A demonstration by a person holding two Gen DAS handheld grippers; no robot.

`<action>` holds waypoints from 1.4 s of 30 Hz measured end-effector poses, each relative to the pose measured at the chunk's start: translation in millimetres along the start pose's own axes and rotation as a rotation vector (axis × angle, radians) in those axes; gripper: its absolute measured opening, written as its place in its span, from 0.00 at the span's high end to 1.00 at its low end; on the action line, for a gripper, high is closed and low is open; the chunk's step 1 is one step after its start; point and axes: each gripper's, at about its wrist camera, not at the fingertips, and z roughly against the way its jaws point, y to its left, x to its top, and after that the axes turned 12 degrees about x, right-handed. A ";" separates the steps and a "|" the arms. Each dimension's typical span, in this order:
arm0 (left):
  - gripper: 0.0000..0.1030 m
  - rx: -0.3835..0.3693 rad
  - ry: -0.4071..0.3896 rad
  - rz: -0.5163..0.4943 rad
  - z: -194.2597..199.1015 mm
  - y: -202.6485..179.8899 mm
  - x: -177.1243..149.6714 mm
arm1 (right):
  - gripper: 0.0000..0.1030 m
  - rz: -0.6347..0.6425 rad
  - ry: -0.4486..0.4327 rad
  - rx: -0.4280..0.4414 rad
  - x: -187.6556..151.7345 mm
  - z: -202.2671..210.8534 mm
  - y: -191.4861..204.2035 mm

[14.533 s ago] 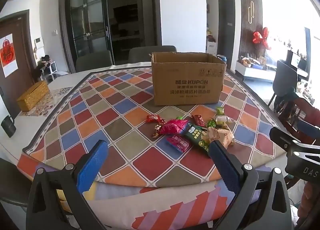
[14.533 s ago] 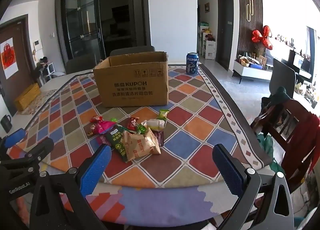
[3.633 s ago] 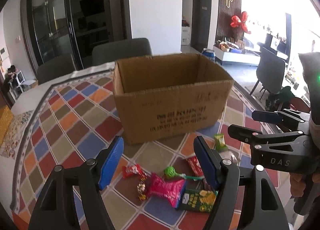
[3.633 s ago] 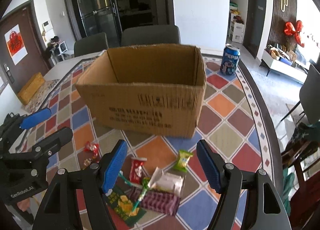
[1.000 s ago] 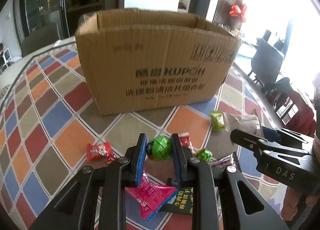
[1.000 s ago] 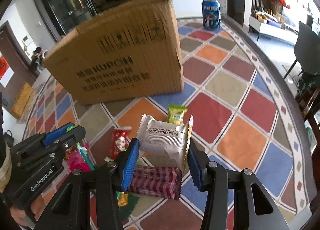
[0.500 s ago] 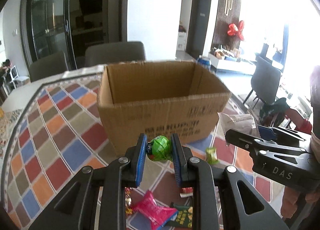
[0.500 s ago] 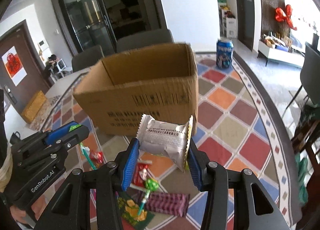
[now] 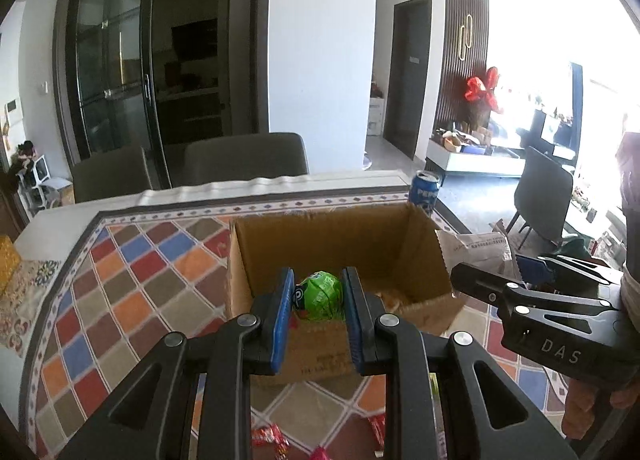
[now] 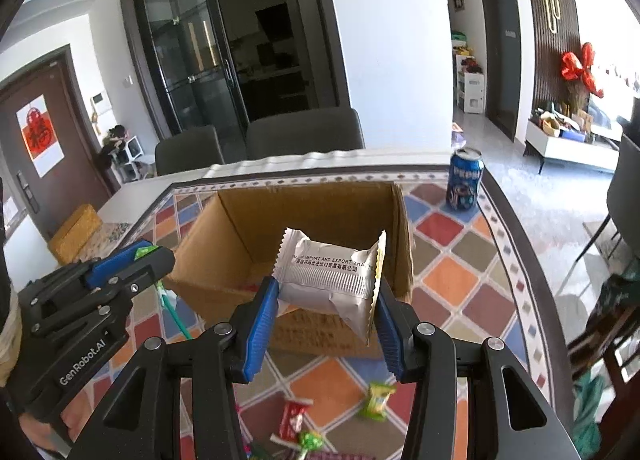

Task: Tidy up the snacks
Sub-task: 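Lower both held snacks into the box and open both tools, then move both tools back toward the remaining snacks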

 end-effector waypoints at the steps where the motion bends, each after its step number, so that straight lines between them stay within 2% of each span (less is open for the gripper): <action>1: 0.76 0.006 -0.001 -0.005 -2.9 0.5 3.7 | 0.53 0.005 0.000 0.002 3.5 -1.7 1.3; 12: 0.76 0.044 0.014 -0.053 -32.9 -0.7 31.3 | 0.53 0.036 0.051 0.015 39.1 -31.4 1.0; 22: 0.75 0.089 0.074 -0.078 -68.7 -3.5 30.8 | 0.53 0.047 0.122 -0.004 42.7 -64.1 -3.4; 23: 0.75 0.099 0.085 -0.082 -71.7 -4.2 29.8 | 0.53 0.045 0.126 -0.006 43.2 -66.6 -4.8; 25: 0.63 0.126 0.088 -0.084 -73.1 -4.3 28.0 | 0.53 0.047 0.137 -0.007 42.1 -70.6 -5.8; 26: 0.53 0.136 0.084 -0.081 -71.9 -3.2 27.5 | 0.49 0.049 0.132 -0.007 41.2 -70.9 -6.1; 27: 0.50 0.145 0.078 -0.076 -69.6 -2.1 26.2 | 0.45 0.051 0.132 -0.015 40.9 -70.4 -6.8; 28: 0.50 0.147 0.077 -0.075 -67.7 -1.1 25.3 | 0.41 0.052 0.128 -0.030 39.8 -69.8 -6.9; 36: 0.47 0.148 0.098 -0.066 -47.8 8.0 14.8 | 0.41 0.066 0.102 -0.050 30.4 -51.2 3.5; 42: 0.46 0.154 0.111 -0.053 -30.0 15.2 2.2 | 0.41 0.054 0.125 -0.027 20.1 -43.2 10.8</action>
